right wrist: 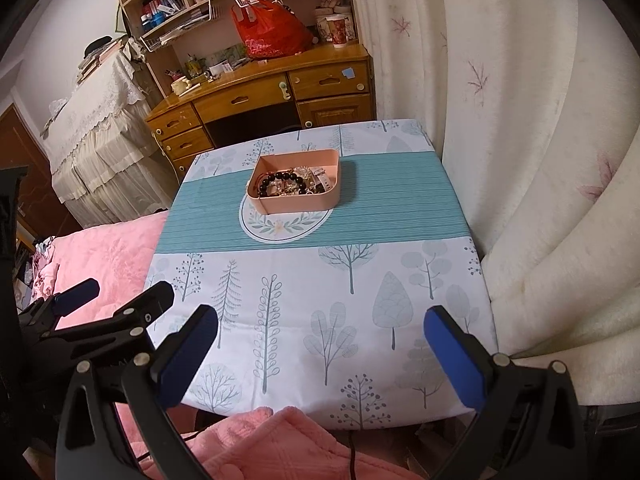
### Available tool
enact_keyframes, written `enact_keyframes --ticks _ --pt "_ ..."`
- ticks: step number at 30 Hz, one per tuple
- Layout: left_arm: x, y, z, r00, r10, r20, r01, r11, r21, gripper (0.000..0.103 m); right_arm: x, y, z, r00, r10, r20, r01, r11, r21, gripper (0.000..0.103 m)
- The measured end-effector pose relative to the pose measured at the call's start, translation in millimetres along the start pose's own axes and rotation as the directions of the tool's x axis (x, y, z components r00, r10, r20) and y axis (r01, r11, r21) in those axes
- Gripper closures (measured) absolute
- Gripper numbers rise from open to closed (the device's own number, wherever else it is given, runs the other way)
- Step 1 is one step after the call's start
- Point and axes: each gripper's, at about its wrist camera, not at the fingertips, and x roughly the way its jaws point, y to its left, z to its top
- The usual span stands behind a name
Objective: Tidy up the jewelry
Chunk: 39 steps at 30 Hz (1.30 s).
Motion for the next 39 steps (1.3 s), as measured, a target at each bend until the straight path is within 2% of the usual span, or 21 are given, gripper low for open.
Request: enact_keyframes --ticks 22,39 --pt "2 -1 -3 1.0 -0.001 -0.011 0.001 1.0 -0.011 0.001 6 -2 -4 1.0 -0.004 -0.02 0.004 1.0 0.001 0.0" --pt "-3 -10 -5 0.999 0.037 0.007 -0.036 0.999 -0.018 0.001 4 -3 -2 1.0 0.001 -0.022 -0.001 1.0 -0.002 0.0"
